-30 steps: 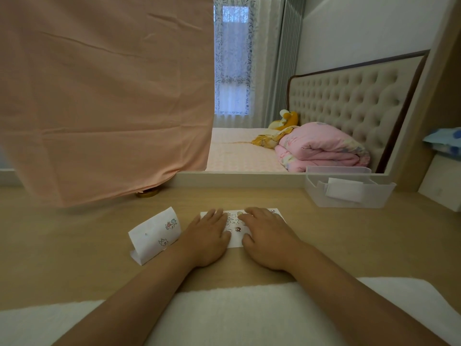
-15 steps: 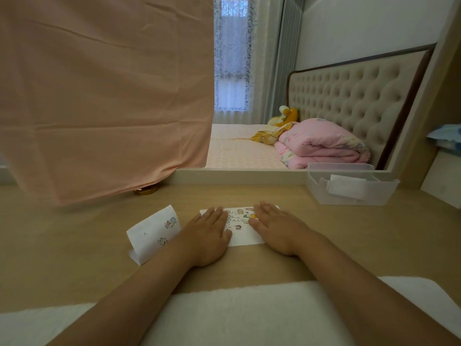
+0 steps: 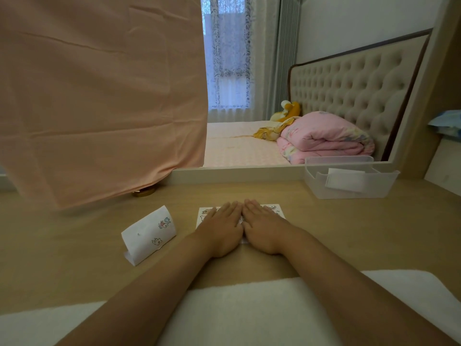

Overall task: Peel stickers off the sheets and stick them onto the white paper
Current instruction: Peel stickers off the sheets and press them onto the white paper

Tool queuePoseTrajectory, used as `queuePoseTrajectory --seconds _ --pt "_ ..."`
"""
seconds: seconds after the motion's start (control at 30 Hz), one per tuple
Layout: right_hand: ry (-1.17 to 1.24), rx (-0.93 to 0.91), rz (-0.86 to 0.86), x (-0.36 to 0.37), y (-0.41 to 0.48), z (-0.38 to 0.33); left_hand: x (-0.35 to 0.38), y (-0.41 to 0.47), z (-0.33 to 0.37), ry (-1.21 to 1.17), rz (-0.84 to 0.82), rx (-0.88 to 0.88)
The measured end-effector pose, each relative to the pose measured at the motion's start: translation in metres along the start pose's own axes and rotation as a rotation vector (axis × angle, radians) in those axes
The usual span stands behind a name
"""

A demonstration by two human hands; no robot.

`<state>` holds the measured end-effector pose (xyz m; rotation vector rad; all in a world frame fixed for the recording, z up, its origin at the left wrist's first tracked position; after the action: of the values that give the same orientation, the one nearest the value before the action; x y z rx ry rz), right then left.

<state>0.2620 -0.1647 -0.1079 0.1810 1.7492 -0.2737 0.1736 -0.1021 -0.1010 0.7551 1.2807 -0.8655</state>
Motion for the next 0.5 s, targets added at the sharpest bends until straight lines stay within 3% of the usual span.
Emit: queuePoseTrajectory --seconds 0.1,0.5 --pt "0.002 -0.002 -0.012 0.0 0.001 0.004 0.007 -0.001 -0.002 0.033 -0.075 -0.013" --pt "-0.016 0.007 0.021 -0.002 -0.003 0.007 -0.002 -0.045 -0.044 0.003 -0.062 -0.153"
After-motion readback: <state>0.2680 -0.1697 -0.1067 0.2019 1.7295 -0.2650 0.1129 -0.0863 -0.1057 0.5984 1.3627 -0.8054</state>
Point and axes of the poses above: each hand's wrist, its own y-axis towards the middle knuckle, its own x-axis out of the palm, z = x × y, the point moved 6 cm from there along y, towards the middle knuckle, and after that the axes turned 1 degree about x, right-handed, at the moved point
